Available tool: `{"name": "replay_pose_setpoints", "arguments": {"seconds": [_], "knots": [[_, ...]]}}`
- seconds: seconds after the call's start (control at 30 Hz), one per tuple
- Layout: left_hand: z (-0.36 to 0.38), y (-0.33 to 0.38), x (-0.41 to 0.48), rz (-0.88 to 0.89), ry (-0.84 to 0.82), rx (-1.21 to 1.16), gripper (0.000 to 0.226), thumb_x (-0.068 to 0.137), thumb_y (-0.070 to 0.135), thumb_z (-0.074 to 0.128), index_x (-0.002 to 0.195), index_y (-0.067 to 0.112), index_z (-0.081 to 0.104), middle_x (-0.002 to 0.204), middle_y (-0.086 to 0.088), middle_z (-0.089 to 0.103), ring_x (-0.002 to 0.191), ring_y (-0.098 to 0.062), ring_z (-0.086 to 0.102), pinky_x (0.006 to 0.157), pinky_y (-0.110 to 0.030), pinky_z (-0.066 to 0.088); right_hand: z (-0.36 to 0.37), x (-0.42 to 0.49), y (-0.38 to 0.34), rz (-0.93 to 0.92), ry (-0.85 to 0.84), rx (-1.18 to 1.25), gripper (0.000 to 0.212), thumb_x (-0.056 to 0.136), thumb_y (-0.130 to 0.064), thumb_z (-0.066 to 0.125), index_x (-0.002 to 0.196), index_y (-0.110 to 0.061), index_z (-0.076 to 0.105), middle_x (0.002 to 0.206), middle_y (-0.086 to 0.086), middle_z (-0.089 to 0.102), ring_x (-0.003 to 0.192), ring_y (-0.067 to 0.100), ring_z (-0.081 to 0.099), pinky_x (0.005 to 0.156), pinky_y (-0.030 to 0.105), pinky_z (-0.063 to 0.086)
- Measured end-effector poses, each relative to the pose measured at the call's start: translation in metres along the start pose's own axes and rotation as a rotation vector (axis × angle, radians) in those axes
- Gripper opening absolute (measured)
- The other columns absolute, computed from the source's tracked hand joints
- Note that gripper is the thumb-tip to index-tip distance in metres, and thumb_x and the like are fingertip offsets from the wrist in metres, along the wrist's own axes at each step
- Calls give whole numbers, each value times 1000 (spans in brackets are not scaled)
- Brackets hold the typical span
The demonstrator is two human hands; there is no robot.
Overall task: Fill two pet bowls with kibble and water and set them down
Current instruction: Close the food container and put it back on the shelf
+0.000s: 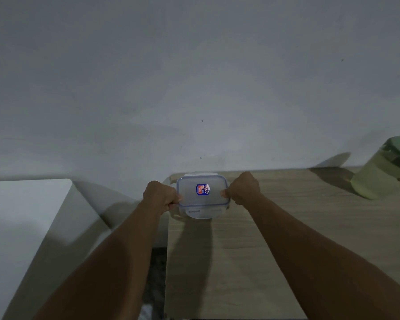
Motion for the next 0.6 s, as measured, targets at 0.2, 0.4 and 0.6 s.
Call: {"name": "replay_pose_setpoints", "arguments": {"seconds": [0.2,0.4,0.6], "knots": [[-1,12,-12,107,197,442,64,71,21,86,119,-4,53,118,-18,59,113,-33,58,90,-37,49,4,5,6,115,-109,183,29,77,-8,84,66,1,58,67,15,61,58,22,58,71,37,58],[4,11,-8,148,81,308,34,73,-3,79,103,-11,63,104,-26,67,91,-36,68,83,-45,59,8,5,6,93,-81,172,25,75,-6,84,71,3,61,85,22,66,74,31,64,76,44,61],[1,10,-8,142,6,193,39,72,-10,77,109,-6,67,102,-26,69,84,-36,70,78,-47,60,7,-21,-1,-273,-74,-139,57,72,-19,86,124,-9,65,123,11,66,114,27,62,86,29,48]]}}
Point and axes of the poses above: each hand's wrist, its own x-axis towards the middle knuckle, its own z-axis out of the palm, y = z × x, the point moved 1 cm from there along x, towards the middle knuckle
